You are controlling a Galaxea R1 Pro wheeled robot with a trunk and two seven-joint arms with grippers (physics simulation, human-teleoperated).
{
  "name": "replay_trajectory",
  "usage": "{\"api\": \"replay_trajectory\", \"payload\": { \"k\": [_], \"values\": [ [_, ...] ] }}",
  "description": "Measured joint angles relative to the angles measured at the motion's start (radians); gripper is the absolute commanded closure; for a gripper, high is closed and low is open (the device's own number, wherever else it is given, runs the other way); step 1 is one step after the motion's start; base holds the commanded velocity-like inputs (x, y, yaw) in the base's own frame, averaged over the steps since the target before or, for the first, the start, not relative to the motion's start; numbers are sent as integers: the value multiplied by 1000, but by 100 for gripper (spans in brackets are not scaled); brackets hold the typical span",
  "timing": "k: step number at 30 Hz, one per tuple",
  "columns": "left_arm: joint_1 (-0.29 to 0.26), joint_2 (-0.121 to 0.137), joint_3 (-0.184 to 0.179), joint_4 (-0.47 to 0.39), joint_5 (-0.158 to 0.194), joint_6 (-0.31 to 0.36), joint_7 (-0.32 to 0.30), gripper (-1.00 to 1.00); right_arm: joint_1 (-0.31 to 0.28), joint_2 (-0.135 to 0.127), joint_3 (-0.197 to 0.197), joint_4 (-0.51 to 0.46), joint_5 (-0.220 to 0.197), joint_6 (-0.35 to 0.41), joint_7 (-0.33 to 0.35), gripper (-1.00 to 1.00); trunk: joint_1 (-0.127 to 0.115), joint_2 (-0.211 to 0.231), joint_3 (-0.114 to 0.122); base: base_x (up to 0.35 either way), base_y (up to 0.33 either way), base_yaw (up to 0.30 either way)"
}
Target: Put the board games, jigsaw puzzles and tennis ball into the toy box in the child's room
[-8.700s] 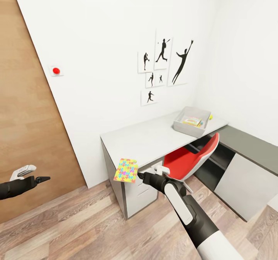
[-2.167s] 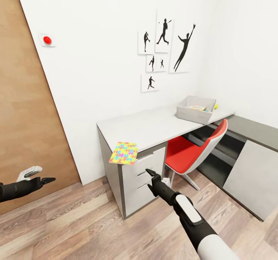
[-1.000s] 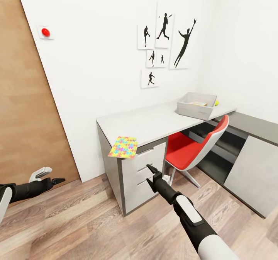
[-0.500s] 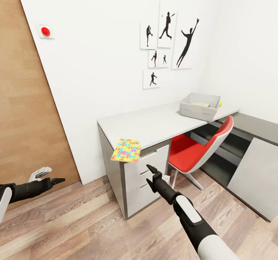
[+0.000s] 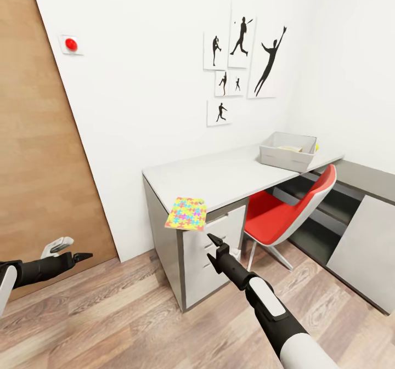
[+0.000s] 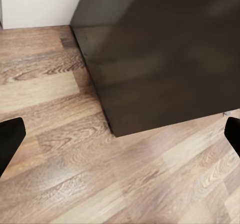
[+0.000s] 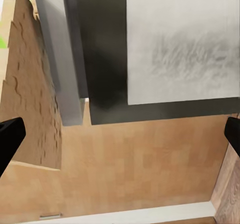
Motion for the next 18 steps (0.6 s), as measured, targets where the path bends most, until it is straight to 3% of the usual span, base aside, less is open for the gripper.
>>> {"api": "replay_trajectory", "payload": {
  "k": [18],
  "values": [
    [0,0,0,0,1,-1,-1,-100,0,2,0,1,2,-2,-1,-100,0,0,0,0,3,0]
  ]
}}
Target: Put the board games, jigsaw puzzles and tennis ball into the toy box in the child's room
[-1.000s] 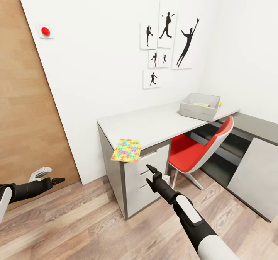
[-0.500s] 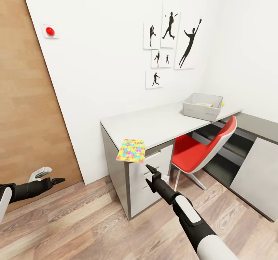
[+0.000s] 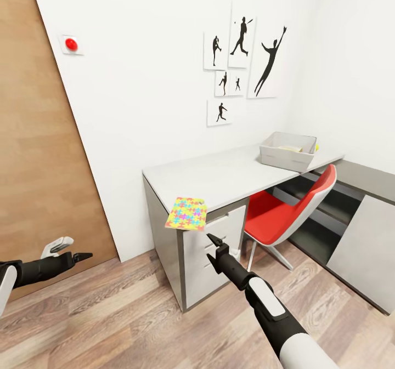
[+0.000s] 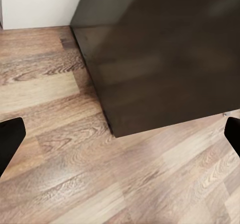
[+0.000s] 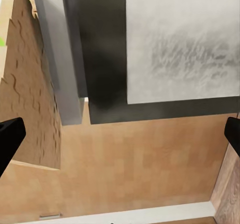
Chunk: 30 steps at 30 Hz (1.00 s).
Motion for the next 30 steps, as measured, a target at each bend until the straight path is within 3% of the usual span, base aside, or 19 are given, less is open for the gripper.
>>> {"api": "replay_trajectory", "payload": {
  "k": [25,30],
  "values": [
    [0,0,2,0,2,-1,-2,-100,19,-23,-2,2,-7,4,16,-100,0,0,0,0,0,0],
    [0,0,2,0,1,0,-2,-100,25,-30,-1,2,-8,4,16,-100,-19,35,16,0,0,0]
  ]
}}
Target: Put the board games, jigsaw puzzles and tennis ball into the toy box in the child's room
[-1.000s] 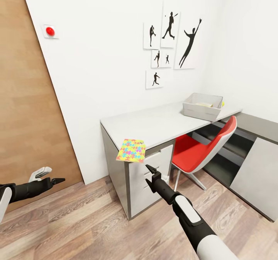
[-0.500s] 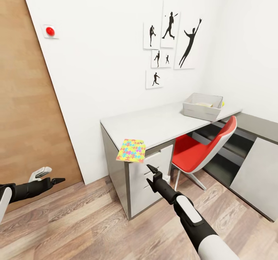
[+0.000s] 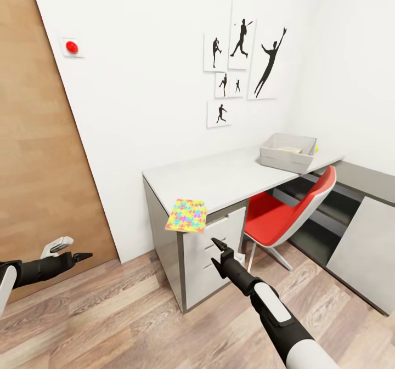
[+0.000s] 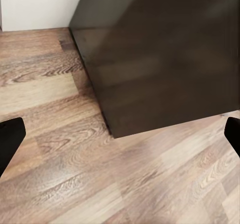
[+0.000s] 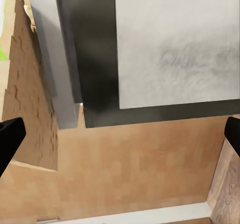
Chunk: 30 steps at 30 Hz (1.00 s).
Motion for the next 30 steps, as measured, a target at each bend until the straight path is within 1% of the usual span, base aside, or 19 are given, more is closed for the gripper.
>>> {"api": "replay_trajectory", "payload": {
  "k": [30],
  "values": [
    [0,0,-3,0,-2,-1,1,-100,1,3,9,-1,9,-3,1,-100,-115,210,94,0,0,0]
  ]
}}
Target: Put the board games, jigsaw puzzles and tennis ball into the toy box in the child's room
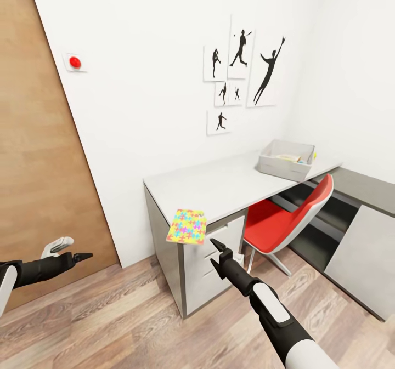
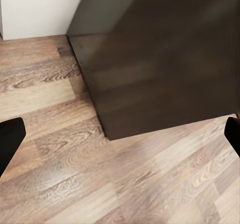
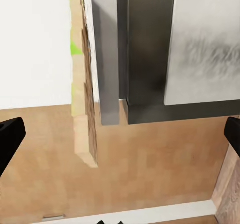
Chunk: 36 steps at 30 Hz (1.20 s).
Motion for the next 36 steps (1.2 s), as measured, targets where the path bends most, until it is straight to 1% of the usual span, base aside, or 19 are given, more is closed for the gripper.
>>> {"api": "replay_trajectory", "payload": {
  "k": [14,28,36],
  "values": [
    [0,0,-1,0,-1,0,0,-100,0,3,0,0,1,-1,-1,-100,-54,98,44,0,0,0],
    [0,-1,-2,0,3,-1,-1,-100,0,-2,-3,0,1,0,-2,-100,-54,98,44,0,0,0],
    [0,-2,-1,0,3,-1,-1,-100,0,0,-4,0,3,0,-2,-100,-54,98,44,1,1,0]
  ]
}}
